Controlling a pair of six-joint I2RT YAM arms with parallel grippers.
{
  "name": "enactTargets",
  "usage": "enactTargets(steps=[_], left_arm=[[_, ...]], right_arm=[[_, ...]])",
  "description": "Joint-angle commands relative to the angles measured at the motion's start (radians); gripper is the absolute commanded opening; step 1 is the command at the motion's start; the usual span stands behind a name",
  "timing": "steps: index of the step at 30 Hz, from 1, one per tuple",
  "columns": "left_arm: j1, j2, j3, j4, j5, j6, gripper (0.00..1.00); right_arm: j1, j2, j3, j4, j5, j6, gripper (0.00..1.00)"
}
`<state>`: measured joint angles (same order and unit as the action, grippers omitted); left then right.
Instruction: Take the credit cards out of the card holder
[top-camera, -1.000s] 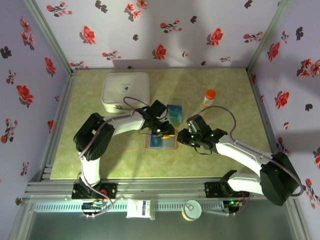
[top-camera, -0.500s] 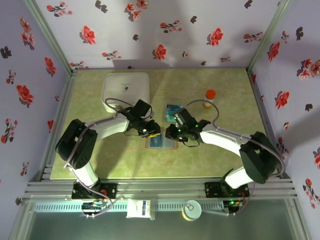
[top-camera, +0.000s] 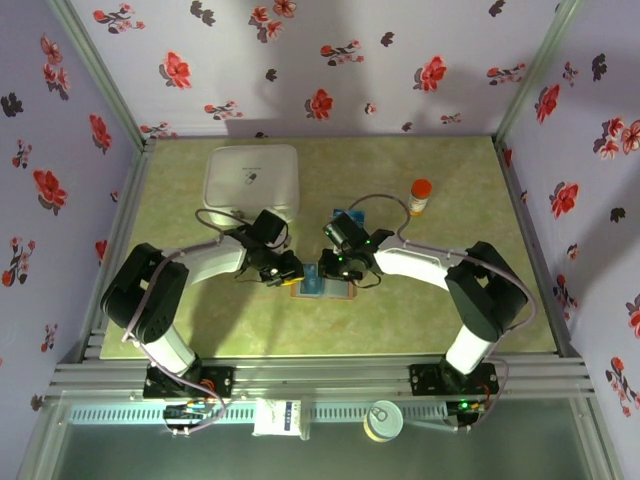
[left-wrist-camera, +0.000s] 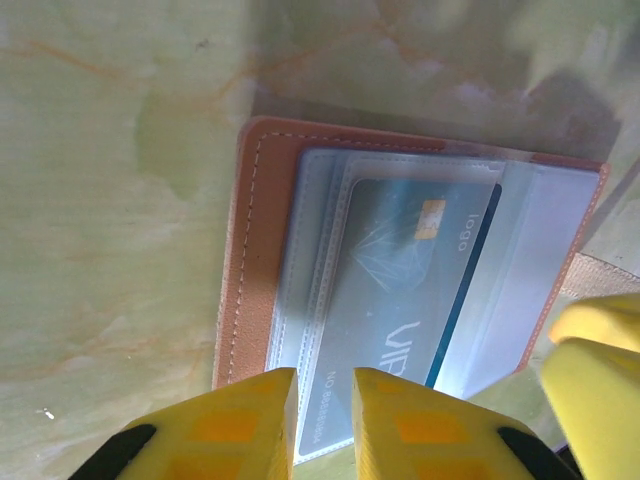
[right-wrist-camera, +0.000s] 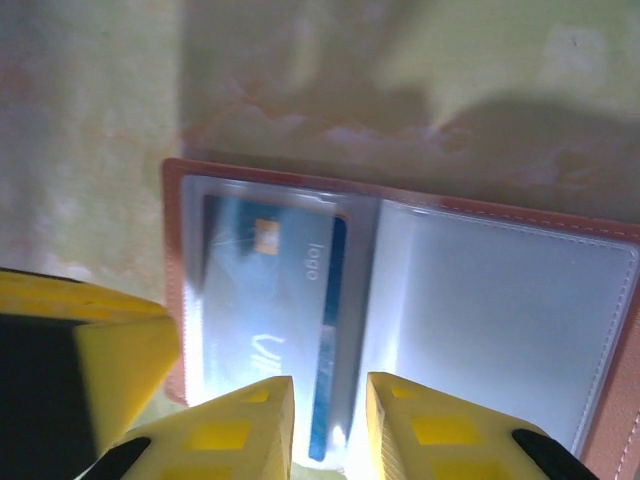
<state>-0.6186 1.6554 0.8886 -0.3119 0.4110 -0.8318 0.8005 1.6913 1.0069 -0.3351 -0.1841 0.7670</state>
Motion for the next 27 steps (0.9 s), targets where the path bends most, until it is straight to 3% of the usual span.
enactTargets(steps=[1, 8, 27], left_arm=[[0.008, 0.009, -0.017, 0.025, 0.003, 0.008, 0.21], [0.008, -0.011, -0.048, 0.043, 0.007, -0.005, 0.21], [-0.007, -0.054, -0.065, 0.062, 0.012, -0.033, 0.20]], right_arm=[[0.005, 0.028, -0.012, -0.004, 0.023, -0.020, 0.26], [0.005, 0.066, -0.048, 0.048, 0.000, -0.003, 0.26], [0.005, -0.009, 0.013, 0.001, -0.010, -0.016, 0.27]])
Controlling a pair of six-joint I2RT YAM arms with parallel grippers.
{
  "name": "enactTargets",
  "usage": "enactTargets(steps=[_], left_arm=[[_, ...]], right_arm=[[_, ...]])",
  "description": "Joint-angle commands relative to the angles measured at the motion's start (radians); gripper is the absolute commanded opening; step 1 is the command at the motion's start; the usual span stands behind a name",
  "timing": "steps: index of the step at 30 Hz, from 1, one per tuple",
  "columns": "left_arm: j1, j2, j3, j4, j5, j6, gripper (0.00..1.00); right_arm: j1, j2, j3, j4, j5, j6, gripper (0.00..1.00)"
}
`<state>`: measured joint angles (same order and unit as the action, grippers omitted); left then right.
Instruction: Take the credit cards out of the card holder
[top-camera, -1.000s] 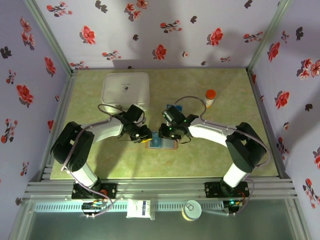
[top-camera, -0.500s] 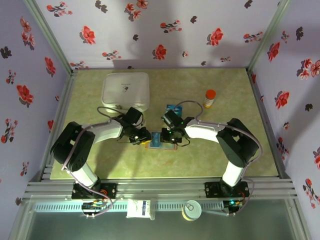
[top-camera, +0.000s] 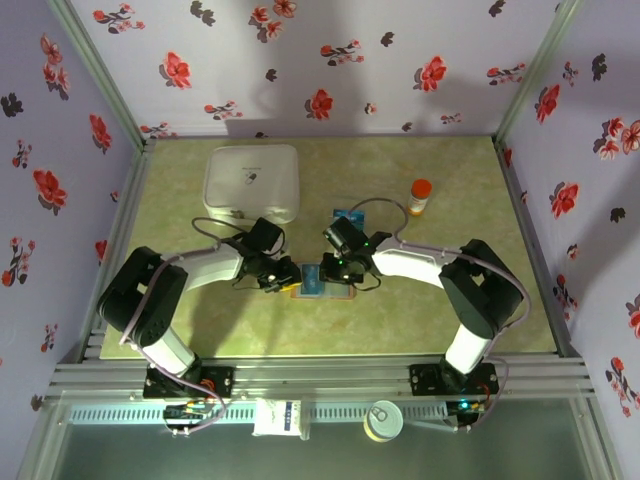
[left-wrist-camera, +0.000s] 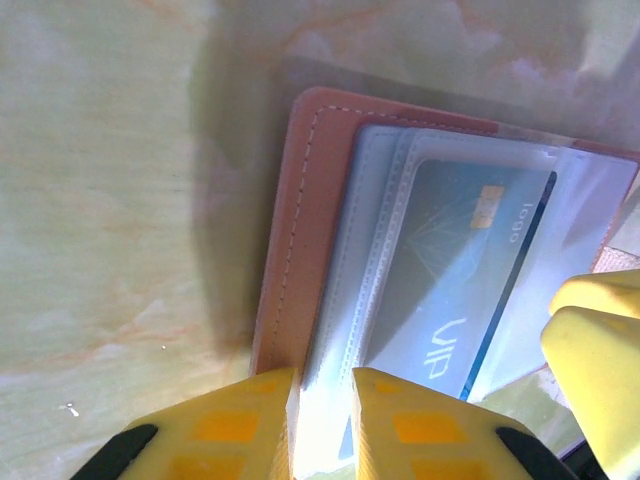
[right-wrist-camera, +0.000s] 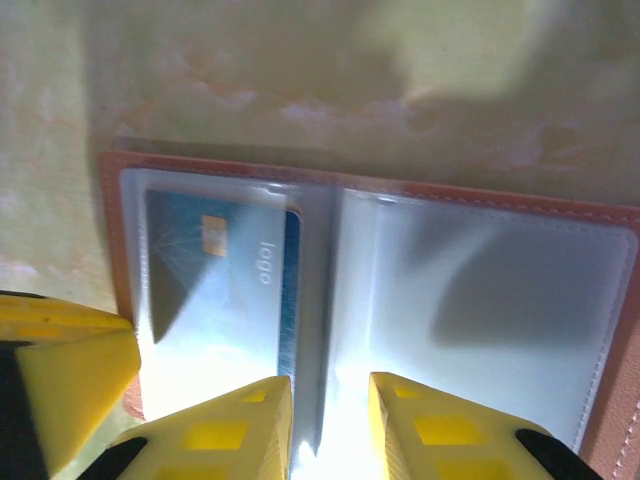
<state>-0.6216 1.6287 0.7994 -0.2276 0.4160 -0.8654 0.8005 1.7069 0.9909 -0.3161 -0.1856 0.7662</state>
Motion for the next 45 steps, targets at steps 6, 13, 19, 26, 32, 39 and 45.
enactTargets(steps=[6, 13, 19, 26, 32, 39, 45], left_arm=[[0.005, -0.010, 0.097, -0.074, -0.012, 0.036, 0.16], [0.012, 0.068, 0.181, -0.155, -0.014, 0.107, 0.14], [0.012, 0.076, 0.175, -0.170, -0.023, 0.132, 0.13], [0.011, 0.105, 0.157, -0.144, 0.003, 0.140, 0.15], [0.012, 0.122, 0.146, -0.135, 0.012, 0.143, 0.16], [0.012, 0.129, 0.127, -0.139, 0.006, 0.140, 0.12], [0.013, 0.130, 0.123, -0.140, 0.004, 0.135, 0.12]], right_arm=[[0.004, -0.012, 0.037, 0.004, -0.032, -0.002, 0.27], [0.003, -0.002, 0.042, 0.008, -0.034, 0.013, 0.28], [0.003, 0.001, 0.048, 0.019, -0.038, 0.025, 0.28], [0.003, 0.017, 0.050, 0.037, -0.054, 0.037, 0.28], [0.005, 0.035, 0.050, 0.055, -0.071, 0.045, 0.29], [0.004, 0.047, 0.044, 0.073, -0.081, 0.050, 0.26], [0.003, 0.062, 0.038, 0.083, -0.086, 0.051, 0.26]])
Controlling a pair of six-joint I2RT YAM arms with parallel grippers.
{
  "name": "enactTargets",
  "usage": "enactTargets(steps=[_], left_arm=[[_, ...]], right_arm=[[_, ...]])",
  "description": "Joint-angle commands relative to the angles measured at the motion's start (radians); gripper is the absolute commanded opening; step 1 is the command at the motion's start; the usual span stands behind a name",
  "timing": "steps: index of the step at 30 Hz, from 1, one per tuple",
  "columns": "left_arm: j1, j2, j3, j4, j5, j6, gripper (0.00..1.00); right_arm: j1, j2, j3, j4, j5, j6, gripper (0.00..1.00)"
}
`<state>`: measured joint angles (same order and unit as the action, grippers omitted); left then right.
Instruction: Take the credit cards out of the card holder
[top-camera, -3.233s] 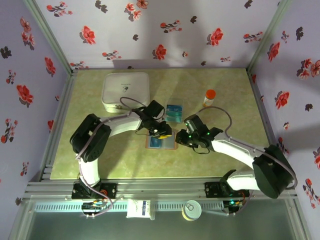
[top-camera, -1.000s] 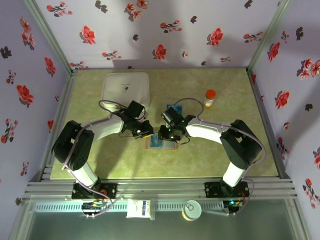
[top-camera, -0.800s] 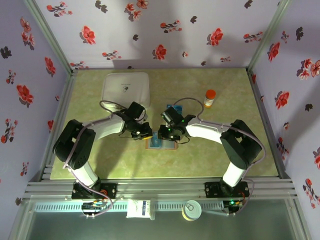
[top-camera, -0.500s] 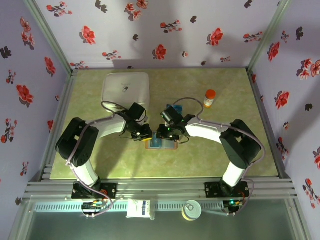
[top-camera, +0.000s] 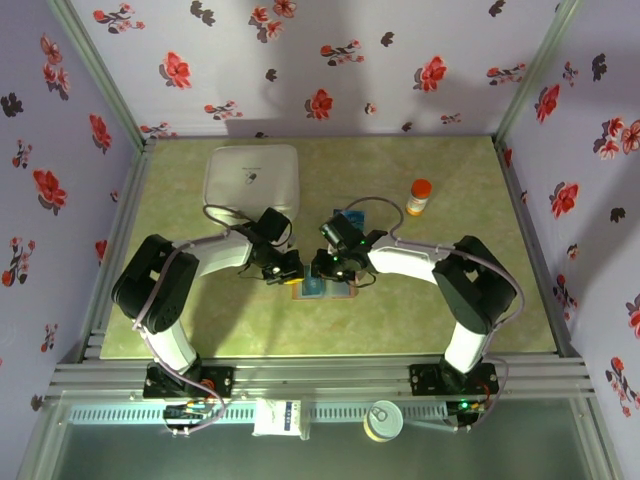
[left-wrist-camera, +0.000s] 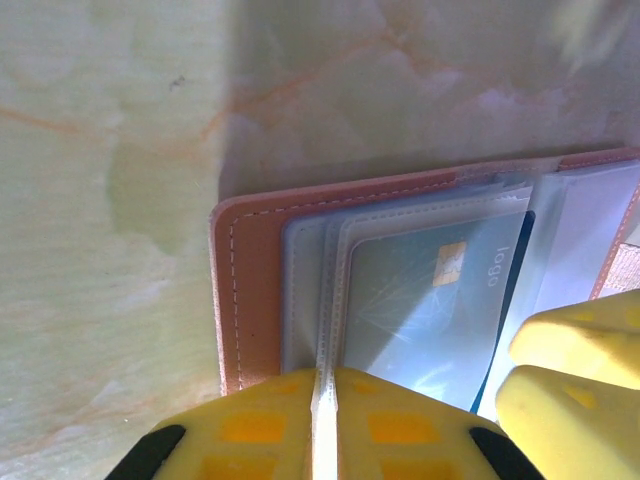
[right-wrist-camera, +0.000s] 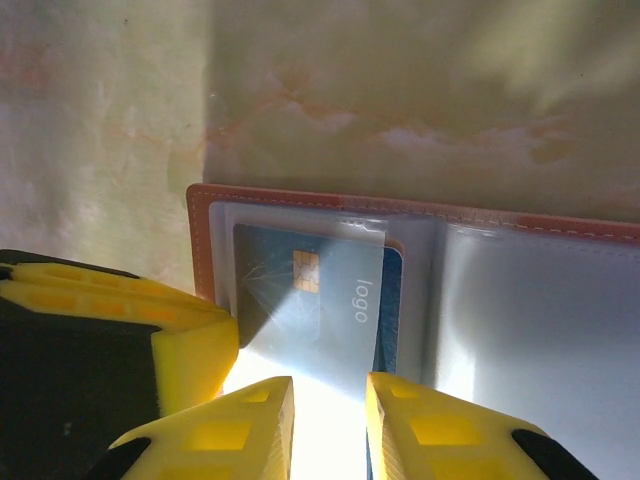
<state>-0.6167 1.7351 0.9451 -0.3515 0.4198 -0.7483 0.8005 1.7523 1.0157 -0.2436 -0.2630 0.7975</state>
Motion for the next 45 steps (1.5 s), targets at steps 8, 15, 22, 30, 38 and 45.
enactTargets(steps=[8, 15, 22, 30, 38, 45], left_arm=[[0.007, 0.020, -0.017, -0.023, -0.002, 0.021, 0.12], [0.006, 0.009, -0.017, -0.024, -0.004, 0.015, 0.12], [0.006, -0.012, -0.020, -0.022, -0.003, 0.009, 0.12], [0.007, -0.010, -0.014, -0.020, -0.006, 0.003, 0.12], [0.006, -0.012, 0.022, -0.059, -0.013, 0.022, 0.11], [0.011, -0.009, 0.044, -0.084, -0.029, 0.045, 0.11]], right_arm=[[0.003, 0.037, 0.007, 0.016, -0.006, 0.023, 0.25], [0.004, 0.016, -0.001, -0.040, 0.052, 0.008, 0.25], [0.003, -0.015, 0.001, -0.057, 0.078, -0.001, 0.24], [0.003, -0.024, 0.002, -0.073, 0.081, -0.013, 0.24], [0.003, -0.030, 0.010, -0.084, 0.082, -0.020, 0.25], [0.002, -0.067, 0.003, -0.085, 0.089, -0.022, 0.26]])
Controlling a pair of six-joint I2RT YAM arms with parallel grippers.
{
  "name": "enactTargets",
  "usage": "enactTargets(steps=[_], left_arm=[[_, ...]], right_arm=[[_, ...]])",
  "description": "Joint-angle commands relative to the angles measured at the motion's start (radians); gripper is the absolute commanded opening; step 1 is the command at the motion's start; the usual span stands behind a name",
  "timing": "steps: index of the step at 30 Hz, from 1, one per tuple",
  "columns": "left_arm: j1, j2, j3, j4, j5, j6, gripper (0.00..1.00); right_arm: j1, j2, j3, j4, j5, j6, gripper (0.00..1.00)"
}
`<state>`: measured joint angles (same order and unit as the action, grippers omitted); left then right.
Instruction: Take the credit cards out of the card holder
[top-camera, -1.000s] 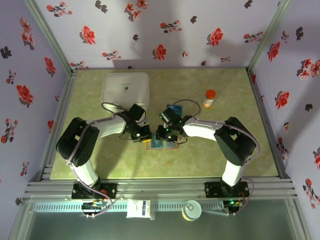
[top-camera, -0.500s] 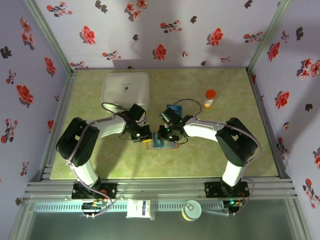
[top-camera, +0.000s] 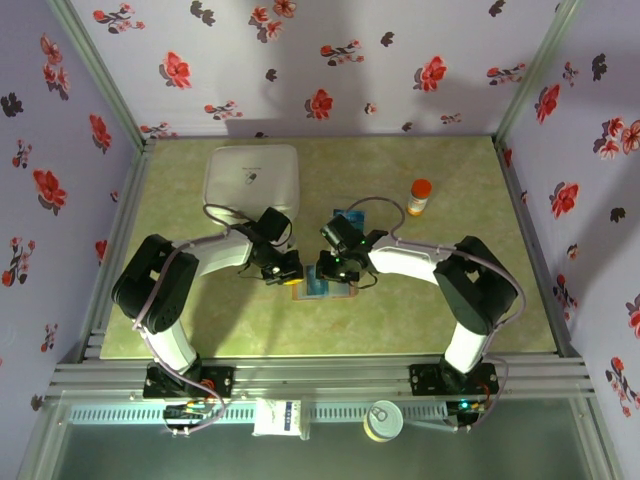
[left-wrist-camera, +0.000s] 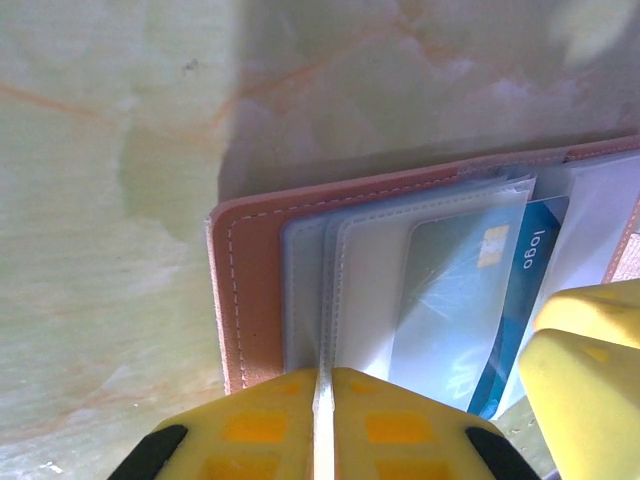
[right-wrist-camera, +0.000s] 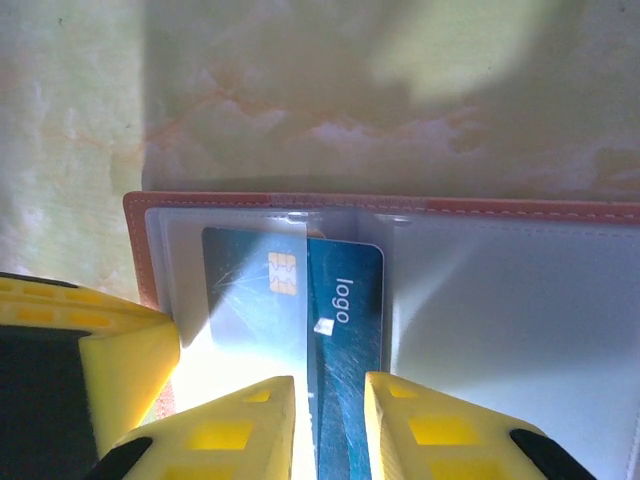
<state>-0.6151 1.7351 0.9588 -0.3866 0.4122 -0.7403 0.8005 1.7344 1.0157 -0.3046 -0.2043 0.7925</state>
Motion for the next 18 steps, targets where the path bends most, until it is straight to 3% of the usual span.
enactTargets(steps=[1, 18], left_arm=[[0.009, -0.003, 0.037, -0.054, -0.025, 0.041, 0.10], [-0.021, -0.077, 0.057, -0.075, -0.033, 0.004, 0.08]], right_arm=[[0.002, -0.061, 0.002, -0.023, 0.033, -0.017, 0.26], [-0.018, -0.083, -0.073, 0.075, -0.027, 0.022, 0.26]])
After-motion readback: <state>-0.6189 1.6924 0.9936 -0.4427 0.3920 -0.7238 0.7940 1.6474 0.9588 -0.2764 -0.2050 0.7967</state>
